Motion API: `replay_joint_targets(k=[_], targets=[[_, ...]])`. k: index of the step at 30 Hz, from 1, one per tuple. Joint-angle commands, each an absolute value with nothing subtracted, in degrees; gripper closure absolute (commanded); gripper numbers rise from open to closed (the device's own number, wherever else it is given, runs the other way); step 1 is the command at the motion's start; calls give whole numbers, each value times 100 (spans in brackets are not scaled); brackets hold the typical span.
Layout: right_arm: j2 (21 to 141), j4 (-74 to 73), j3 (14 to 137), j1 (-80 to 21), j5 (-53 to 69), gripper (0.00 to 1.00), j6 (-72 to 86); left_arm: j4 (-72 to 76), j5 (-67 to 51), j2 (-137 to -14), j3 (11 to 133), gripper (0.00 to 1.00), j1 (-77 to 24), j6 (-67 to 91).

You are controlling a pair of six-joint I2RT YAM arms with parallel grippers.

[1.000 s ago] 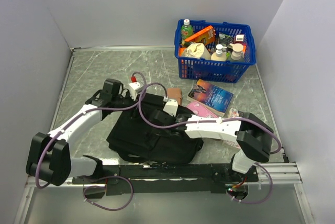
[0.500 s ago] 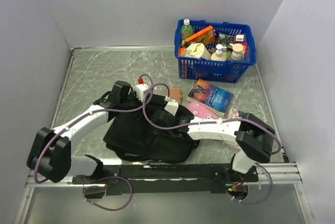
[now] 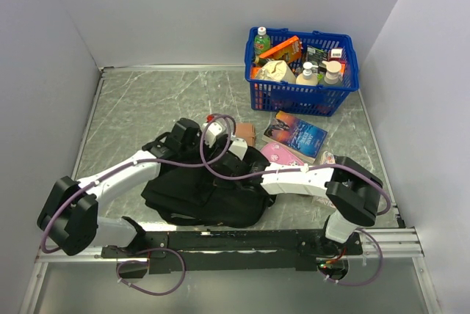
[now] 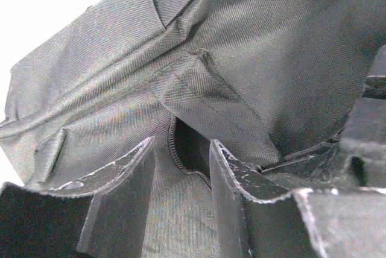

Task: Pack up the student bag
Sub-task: Adjust the student bag at the center of the board.

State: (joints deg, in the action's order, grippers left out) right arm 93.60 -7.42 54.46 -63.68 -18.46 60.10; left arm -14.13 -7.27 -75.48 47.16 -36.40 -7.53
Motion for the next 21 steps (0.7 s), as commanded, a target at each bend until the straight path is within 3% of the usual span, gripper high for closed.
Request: replay_joint_targets(k=[1,9,11,21], targets=[[9589,-976,5353,-6293,-1556,100,5915,-1187,-18,-7400,4756,53,-3884,-923],[9440,-738,5107,-6223,-1468,100,5968,-1248,378,-7278,4561,49,-3885,-1063],[9405,-642,5019,-6214,-1433,100,5994,-1283,500,-7260,4562,35,-3885,-1055],[9290,-422,4781,-6152,-1406,100,6064,-1345,545,-7470,4570,32,-3885,-932]])
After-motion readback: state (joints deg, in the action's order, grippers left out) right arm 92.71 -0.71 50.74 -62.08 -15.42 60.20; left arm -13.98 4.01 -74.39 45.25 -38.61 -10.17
